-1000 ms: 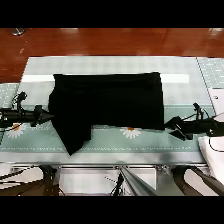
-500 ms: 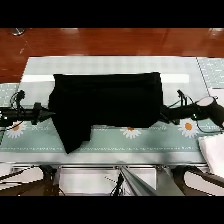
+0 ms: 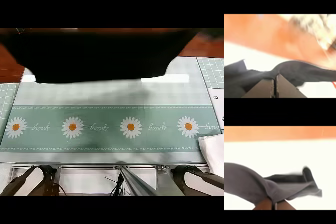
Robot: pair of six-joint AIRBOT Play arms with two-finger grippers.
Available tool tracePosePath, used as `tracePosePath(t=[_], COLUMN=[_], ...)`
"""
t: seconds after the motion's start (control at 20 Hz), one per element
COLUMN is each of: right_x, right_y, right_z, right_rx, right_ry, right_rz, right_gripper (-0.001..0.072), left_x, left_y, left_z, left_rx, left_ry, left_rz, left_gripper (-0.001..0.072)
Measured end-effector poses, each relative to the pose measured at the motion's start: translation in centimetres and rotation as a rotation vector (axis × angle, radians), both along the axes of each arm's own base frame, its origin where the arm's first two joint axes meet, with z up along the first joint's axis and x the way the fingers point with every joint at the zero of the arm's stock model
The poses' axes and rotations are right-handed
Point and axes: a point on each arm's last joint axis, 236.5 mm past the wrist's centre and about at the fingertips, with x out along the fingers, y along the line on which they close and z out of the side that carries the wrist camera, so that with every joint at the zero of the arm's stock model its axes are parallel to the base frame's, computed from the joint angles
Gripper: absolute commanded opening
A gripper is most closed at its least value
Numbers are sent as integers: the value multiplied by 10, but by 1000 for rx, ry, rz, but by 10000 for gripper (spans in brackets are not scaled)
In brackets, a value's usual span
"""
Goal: Fold the shirts.
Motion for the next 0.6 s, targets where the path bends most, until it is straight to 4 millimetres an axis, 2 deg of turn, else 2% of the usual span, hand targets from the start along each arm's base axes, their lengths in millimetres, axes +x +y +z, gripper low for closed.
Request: tracePosePath(t=[0.1, 0.15, 0.25, 0.35, 0.4, 0.5, 0.6], right_x=[-40, -63, -115, -163, -184, -220, -246], right_y=[-2, -3, -5, -14, -20, -32, -42], right_z=[77, 105, 148, 174, 181, 183, 178], right_rx=[-55, -78, -128, -188, -222, -269, -293], right_ry=[-181, -254, -377, -470, -497, -517, -506], right_rz=[-26, -38, -70, -126, -161, -224, -274], right_gripper=[28, 28, 28, 28, 28, 28, 28], left_x=[-38, -63, -115, -167, -191, -235, -264], left_y=[-3, -6, -6, -4, -3, -2, 2], left_z=[78, 110, 151, 179, 187, 200, 202], left_rx=[152, 233, 395, 539, 592, 667, 720], left_ry=[-173, -246, -348, -427, -455, -507, -518], left_rz=[108, 170, 313, 461, 525, 626, 684], left_gripper=[19, 19, 19, 19, 19, 19, 19])
